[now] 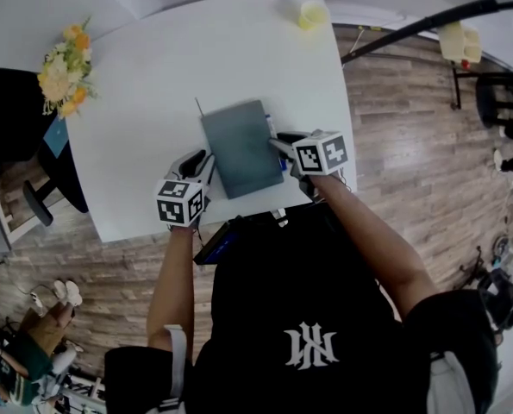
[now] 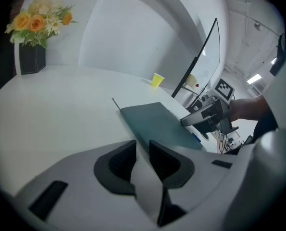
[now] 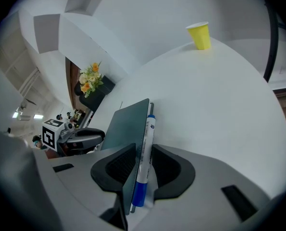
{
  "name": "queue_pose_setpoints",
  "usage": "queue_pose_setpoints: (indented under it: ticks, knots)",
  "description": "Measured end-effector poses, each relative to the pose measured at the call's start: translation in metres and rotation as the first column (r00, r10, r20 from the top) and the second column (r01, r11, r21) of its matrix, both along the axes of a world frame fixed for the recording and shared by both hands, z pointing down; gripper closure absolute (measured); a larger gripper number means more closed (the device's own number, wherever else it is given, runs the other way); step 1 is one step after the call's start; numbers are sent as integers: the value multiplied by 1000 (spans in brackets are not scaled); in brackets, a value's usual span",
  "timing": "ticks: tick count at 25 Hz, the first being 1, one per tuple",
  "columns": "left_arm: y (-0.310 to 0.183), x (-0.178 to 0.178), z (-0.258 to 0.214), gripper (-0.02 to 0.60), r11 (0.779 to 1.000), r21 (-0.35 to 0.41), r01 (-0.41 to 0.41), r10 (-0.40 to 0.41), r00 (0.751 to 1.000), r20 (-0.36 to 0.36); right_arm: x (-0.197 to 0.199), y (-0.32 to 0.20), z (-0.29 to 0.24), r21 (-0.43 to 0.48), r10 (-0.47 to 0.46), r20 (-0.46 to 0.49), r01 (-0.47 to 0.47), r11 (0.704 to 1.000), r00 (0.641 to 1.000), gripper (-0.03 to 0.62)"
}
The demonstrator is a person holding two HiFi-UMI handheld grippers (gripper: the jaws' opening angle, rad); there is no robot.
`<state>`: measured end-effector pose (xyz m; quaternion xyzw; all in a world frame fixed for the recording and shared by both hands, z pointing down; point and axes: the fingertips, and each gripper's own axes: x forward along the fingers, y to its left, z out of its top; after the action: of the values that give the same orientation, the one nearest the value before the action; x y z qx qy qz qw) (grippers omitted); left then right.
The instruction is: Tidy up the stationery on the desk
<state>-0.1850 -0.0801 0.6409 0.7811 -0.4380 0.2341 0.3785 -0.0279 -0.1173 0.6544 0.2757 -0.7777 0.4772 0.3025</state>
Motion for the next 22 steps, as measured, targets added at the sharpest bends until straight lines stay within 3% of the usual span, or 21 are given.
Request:
queue_pose_setpoints:
  ticks: [11,22]
  knots:
    - [-4,14,1,486,998,-25,-59,59,998,-16,-1,1,-1,10,-19,-9,19,1000,1000,479]
    - [-7,14,4,476,996,-44,-79,78,997,-12,-2,5,0,12,43,-6,-43,999,999,479]
